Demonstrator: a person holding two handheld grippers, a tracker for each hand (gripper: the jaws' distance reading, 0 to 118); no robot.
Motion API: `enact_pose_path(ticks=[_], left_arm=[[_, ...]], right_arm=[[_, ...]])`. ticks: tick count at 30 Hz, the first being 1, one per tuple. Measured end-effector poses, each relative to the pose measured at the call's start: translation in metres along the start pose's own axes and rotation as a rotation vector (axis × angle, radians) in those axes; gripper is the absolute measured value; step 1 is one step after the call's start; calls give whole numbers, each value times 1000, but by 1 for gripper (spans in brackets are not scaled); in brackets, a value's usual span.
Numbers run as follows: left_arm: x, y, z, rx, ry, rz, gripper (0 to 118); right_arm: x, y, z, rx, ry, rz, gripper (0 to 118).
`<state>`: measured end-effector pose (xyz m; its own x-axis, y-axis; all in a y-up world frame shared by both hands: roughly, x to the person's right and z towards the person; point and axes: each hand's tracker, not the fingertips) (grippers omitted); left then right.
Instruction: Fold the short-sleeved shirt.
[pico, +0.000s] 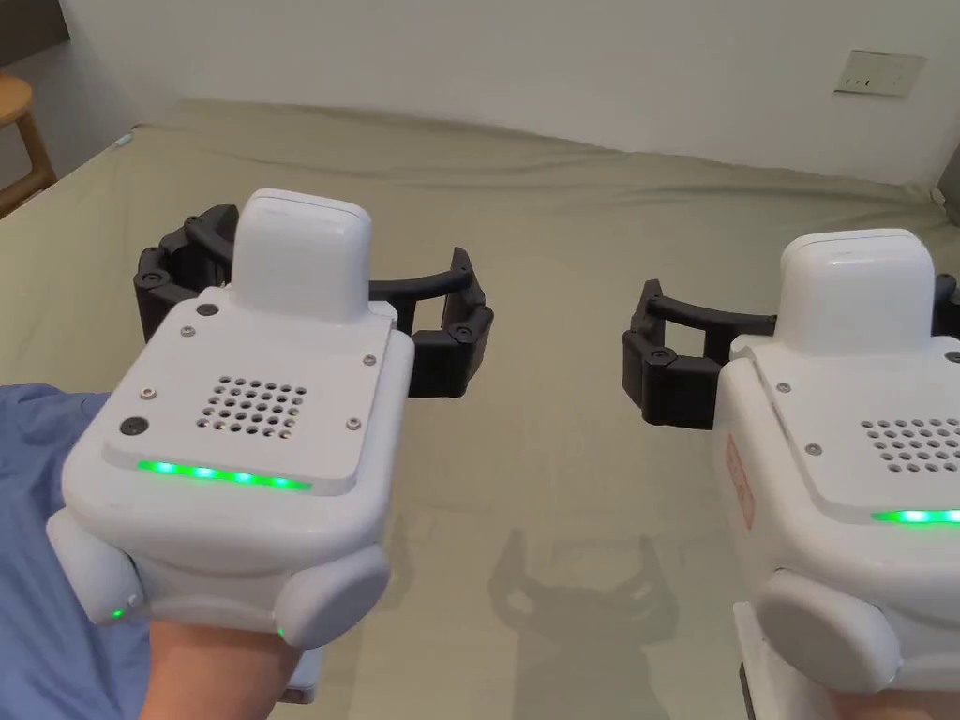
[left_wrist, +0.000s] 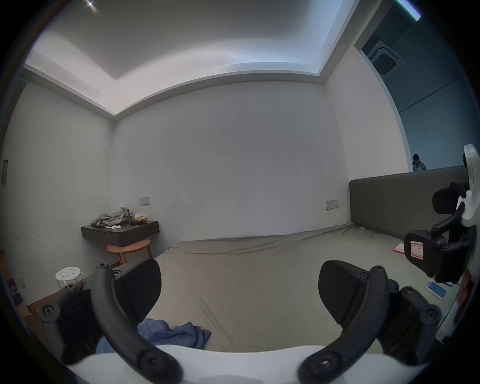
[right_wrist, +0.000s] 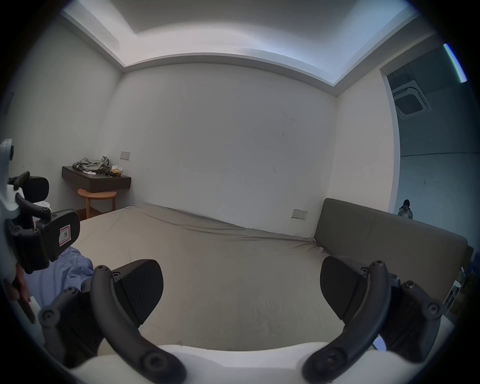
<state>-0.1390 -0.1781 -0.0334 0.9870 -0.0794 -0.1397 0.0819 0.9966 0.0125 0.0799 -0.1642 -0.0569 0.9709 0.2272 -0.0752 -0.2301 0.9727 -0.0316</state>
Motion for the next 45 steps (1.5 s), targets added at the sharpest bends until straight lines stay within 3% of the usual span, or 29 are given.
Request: enact_pose_path(ticks=[4,6,7,9,11,12,13,14,15,16,17,18,20,23,25,26,28,30,31,33,35,38,45], left_arm=[[-9,3,-1,-47,-51,118,118],[-13,4,-1,-44,-47,140,118],[-11,2,-1,-38,-39,125,118],[-1,-2,0,1,-13,-72,118],[17,-18,1,72,-1,-473,118],[28,-33,0,119,50,-705,118],[34,-47,-2,176,115,-921,118],[38,-68,-5,257,173,-1175,117],[37,-83,-8,340,215,-1359,117],[39,-90,-8,397,256,-1509,117],[39,-89,-10,405,272,-1524,117],[41,-79,-10,344,252,-1385,117],[34,-40,-8,78,127,-827,117],[-24,8,-7,-143,-148,266,118],[-54,3,-12,-170,-211,685,118],[-53,-3,-13,-158,-217,683,118],[-42,-10,-14,-101,-233,452,118],[-20,-11,-3,-3,-112,166,118],[-8,-13,3,42,-62,51,118],[8,-16,7,82,-6,-87,118],[13,-17,5,84,2,-122,118],[10,-15,5,52,-28,-27,118],[6,-12,5,45,4,1,118]], right_arm=[[6,0,-1,-44,45,-100,118],[6,0,-3,-47,57,-66,118],[5,1,-4,-30,62,8,118],[-3,0,-5,15,40,261,118],[-19,-12,-1,117,-34,681,118],[-27,-25,-1,176,-81,925,118],[-32,-38,-2,230,-140,1119,118],[-35,-53,-5,298,-214,1299,118],[-36,-60,-8,333,-253,1373,118],[-36,-59,-10,313,-236,1287,118],[-36,-53,-7,268,-158,1123,118],[-32,-44,-5,216,-93,950,118],[-19,-23,-7,116,-60,557,118],[23,0,-12,-60,119,-112,118],[42,-3,-17,-136,203,-401,118],[44,-7,-17,-142,214,-432,118],[35,-10,-14,-56,133,-272,118],[5,-4,2,16,49,-87,118],[-1,-4,6,38,32,-31,118],[-3,-2,8,58,33,-1,118],[-8,2,11,48,44,-23,118],[3,0,5,57,41,-25,118],[3,-4,10,112,-31,12,118]])
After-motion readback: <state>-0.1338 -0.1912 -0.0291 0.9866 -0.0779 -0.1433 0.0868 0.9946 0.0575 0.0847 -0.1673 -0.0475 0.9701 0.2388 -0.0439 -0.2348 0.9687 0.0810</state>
